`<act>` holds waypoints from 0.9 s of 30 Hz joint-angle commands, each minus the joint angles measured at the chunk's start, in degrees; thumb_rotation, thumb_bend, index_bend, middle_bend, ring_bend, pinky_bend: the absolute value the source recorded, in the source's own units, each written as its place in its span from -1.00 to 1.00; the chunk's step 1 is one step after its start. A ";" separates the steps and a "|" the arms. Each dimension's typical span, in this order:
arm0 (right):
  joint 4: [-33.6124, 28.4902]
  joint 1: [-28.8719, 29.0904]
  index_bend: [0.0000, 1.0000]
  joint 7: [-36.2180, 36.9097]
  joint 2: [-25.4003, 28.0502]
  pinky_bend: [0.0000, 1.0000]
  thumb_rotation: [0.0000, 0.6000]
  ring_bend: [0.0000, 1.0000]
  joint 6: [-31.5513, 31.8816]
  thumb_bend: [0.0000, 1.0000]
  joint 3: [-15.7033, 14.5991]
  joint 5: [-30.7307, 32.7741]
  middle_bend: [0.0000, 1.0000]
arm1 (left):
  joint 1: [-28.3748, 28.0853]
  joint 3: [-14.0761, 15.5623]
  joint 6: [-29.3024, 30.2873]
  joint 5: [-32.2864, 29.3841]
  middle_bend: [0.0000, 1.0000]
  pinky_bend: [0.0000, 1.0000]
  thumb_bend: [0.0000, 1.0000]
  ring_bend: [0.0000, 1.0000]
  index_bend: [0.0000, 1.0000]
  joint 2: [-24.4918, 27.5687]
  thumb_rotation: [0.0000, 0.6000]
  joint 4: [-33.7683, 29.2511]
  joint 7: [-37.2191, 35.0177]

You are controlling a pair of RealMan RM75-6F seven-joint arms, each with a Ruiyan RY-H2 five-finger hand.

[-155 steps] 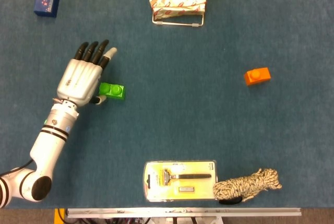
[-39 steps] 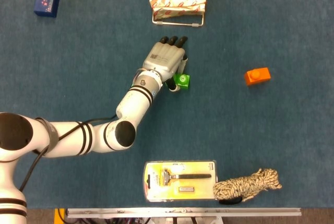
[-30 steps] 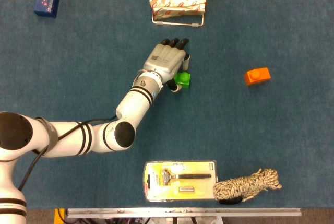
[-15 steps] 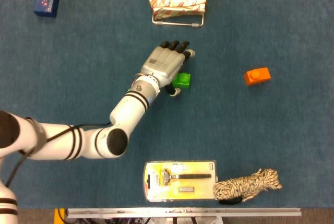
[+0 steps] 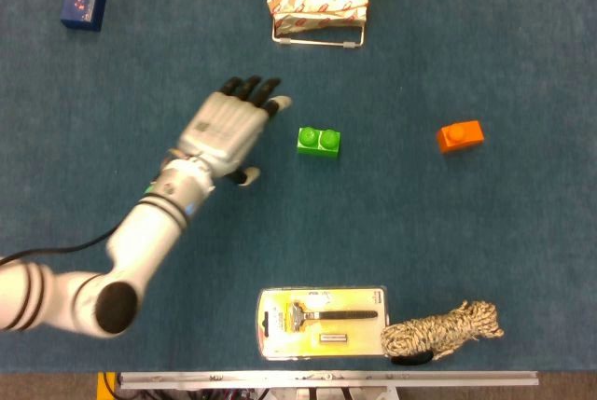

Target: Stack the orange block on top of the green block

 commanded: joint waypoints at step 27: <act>2.05 5.19 -0.38 -5.48 -7.80 -0.31 1.00 -0.70 2.11 -0.50 1.23 -8.52 -0.37 | 42.20 15.30 34.35 43.87 -0.89 -0.82 -0.57 -1.00 -0.71 8.05 1.00 18.82 -21.53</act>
